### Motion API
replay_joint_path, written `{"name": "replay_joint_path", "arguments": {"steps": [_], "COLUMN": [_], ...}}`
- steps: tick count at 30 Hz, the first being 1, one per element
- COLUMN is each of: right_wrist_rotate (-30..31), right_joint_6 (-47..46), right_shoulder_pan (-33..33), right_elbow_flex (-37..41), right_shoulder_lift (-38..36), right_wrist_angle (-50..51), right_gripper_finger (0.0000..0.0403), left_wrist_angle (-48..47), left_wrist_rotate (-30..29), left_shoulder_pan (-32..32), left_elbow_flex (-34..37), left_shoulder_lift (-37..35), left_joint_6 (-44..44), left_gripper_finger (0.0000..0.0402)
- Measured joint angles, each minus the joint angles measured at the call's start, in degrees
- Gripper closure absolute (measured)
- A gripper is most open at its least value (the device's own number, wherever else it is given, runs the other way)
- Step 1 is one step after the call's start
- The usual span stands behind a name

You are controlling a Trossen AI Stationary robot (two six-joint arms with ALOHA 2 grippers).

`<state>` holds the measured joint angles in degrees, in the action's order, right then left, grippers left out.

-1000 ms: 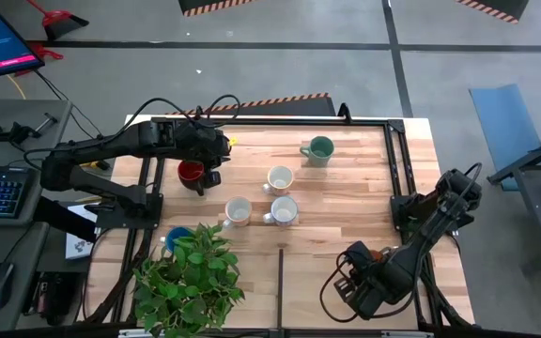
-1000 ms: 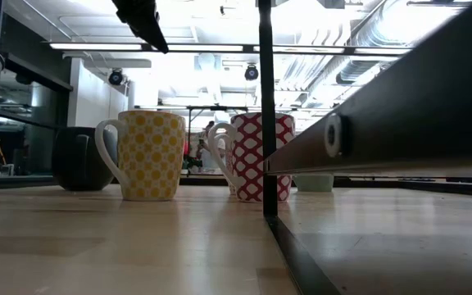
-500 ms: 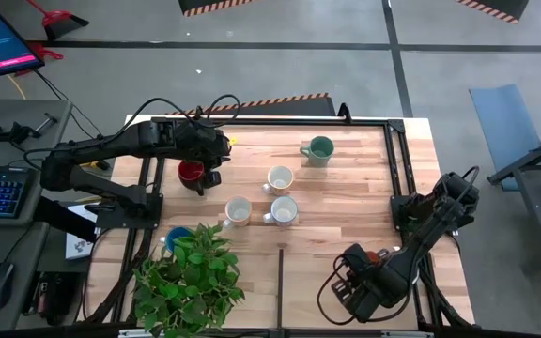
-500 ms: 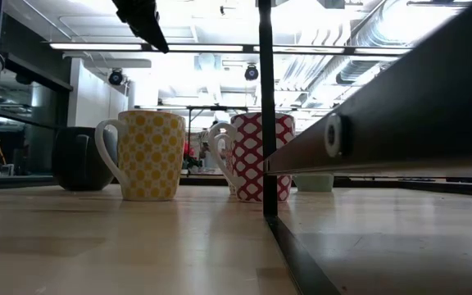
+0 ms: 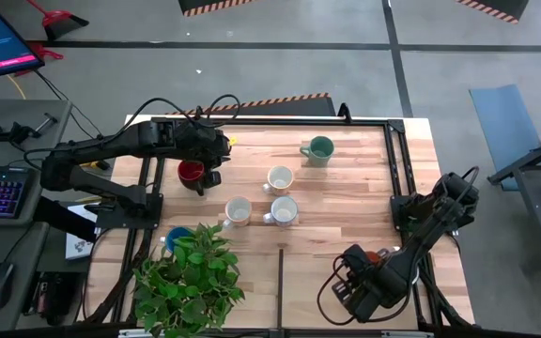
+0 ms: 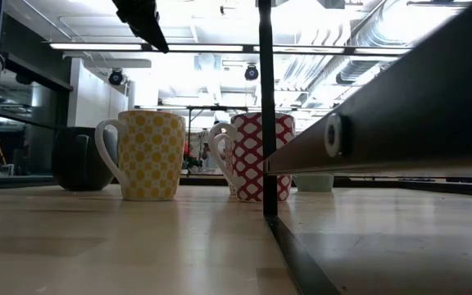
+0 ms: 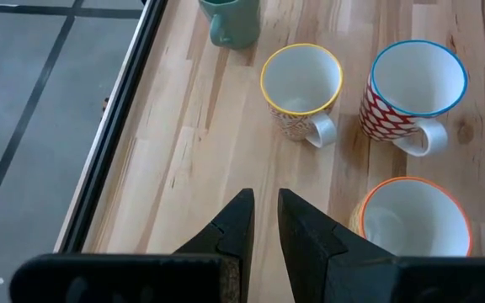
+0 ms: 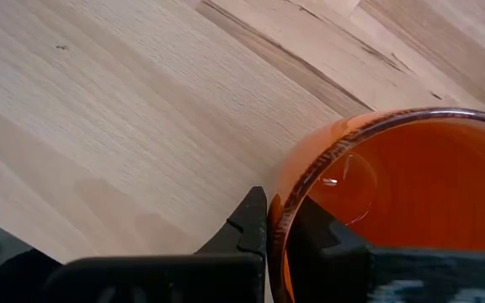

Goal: Place coffee mugs
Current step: Put the orange mug on the shelf

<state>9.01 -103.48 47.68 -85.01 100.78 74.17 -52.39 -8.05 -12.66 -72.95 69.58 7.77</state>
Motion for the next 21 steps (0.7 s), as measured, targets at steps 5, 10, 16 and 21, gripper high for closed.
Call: {"name": "replay_joint_path", "arguments": {"steps": [5,10,16,21], "right_wrist_rotate": [-0.3,-0.24,-0.68,-0.59], "right_joint_6": [0.61,-0.02,-0.89,-1.73], "right_shoulder_pan": [0.0,0.0,0.0,0.0], "right_elbow_flex": [-0.03,-0.04,-0.04,-0.02], "right_shoulder_lift": [1.42,1.52,1.52,1.52], "right_wrist_angle": [-0.81,-1.25,-1.68,-1.28], "right_gripper_finger": [0.0403,0.0401,0.0371,0.0343], "left_wrist_angle": [-0.01,0.0,-0.01,-0.01], "left_wrist_rotate": [0.0,0.0,0.0,-0.01], "left_shoulder_pan": [0.01,-0.01,-0.01,0.0], "left_elbow_flex": [0.0,0.0,0.0,0.0], "left_shoulder_lift": [0.0,0.0,0.0,0.0], "left_joint_6": [-0.02,-0.02,0.79,0.88], "left_gripper_finger": [0.0355,0.0355,0.0355,0.0355]}}
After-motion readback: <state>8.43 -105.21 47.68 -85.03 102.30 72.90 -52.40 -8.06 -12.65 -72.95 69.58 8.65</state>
